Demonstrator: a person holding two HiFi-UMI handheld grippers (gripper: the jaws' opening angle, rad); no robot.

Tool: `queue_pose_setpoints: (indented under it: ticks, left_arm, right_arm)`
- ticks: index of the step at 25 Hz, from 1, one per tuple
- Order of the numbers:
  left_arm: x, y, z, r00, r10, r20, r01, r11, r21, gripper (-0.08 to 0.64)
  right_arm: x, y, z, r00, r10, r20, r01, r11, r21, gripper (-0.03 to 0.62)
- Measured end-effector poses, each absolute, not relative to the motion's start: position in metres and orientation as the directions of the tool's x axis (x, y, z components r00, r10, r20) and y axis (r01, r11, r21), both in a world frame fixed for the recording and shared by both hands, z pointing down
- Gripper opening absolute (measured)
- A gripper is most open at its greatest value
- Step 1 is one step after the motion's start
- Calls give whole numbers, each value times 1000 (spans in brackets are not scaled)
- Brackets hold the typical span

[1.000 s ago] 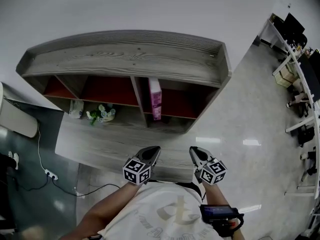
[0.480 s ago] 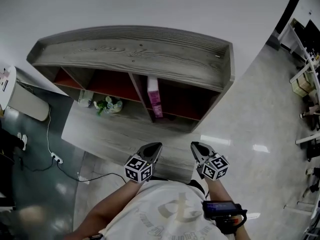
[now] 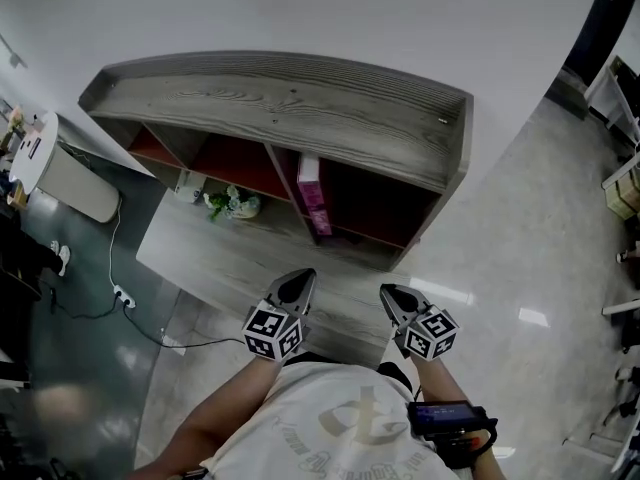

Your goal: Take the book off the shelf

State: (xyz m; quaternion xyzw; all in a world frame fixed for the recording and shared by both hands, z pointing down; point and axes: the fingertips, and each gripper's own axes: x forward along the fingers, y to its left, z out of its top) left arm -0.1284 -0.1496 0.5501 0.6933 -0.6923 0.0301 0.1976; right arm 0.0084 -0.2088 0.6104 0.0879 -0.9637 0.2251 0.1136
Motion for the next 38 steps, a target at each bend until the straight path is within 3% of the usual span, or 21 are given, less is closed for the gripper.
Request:
queue_pose_setpoints:
  ticks: [7, 20, 38]
  left_arm:
    - [-135, -163, 509, -75, -964, 257, -976, 123, 179, 3]
    - [-142, -190, 479, -176, -958, 228, -966, 213, 148, 306]
    - [-166, -259, 450, -284, -939, 195, -954, 297, 41, 310]
  right_arm:
    - [16, -202, 617, -965, -72, 251, -178, 884, -432, 3]
    - [20, -206, 616, -972, -37, 231, -138, 886, -442, 3]
    - [15, -224, 625, -973, -3, 229, -115, 873, -474, 3]
